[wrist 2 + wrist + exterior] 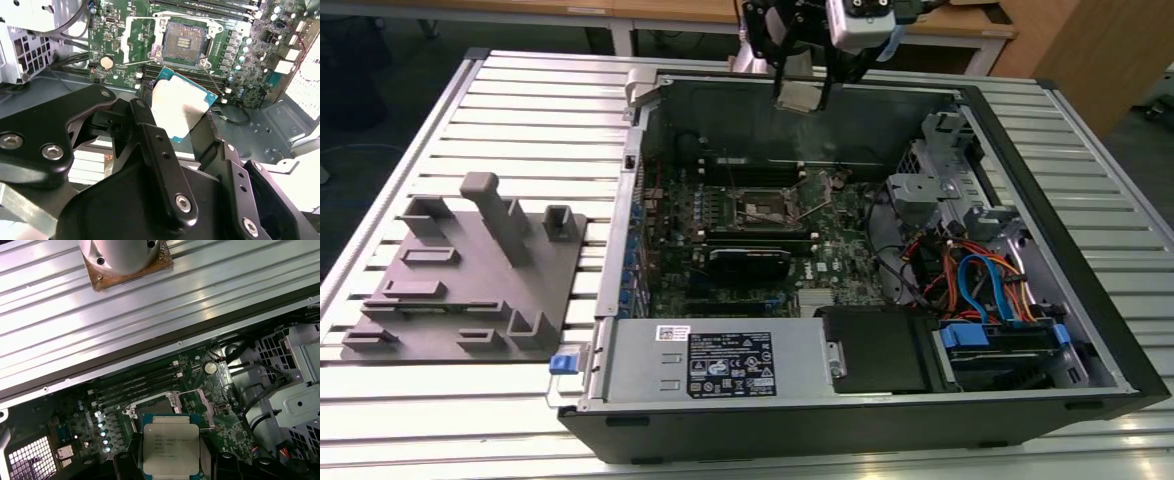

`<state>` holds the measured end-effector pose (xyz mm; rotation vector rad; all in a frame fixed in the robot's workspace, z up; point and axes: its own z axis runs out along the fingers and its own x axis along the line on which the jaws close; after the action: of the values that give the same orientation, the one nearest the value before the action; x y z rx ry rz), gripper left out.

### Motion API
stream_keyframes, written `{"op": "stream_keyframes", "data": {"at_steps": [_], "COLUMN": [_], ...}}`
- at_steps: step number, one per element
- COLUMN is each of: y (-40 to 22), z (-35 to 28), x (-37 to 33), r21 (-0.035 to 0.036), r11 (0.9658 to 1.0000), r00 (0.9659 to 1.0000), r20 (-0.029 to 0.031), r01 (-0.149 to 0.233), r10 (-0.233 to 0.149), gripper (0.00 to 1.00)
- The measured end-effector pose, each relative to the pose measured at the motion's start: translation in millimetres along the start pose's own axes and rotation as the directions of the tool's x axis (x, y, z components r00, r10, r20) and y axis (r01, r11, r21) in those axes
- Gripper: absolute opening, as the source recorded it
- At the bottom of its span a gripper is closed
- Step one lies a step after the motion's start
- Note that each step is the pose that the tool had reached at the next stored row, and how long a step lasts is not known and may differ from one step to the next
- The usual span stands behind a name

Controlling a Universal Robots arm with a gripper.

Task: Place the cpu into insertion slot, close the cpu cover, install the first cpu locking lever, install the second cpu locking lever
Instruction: 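Place the cpu into insertion slot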

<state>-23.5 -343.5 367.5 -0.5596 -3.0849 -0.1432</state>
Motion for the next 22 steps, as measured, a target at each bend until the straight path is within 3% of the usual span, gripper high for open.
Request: {"op": "stream_keyframes", "data": {"at_steps": [7,22], "y": [-0.1,-0.1], "z": [0.5,0.6], "x": [0.0,0.1], "r21": [-0.0015,-0.0019], "r11": [0.9981,0.9972], "r00": [0.9981,0.9972], "r20": [0.0054,0.0066], "r01": [-0.061,-0.075], "r10": [0.061,0.075], "gripper": [0.54,0.54]}}
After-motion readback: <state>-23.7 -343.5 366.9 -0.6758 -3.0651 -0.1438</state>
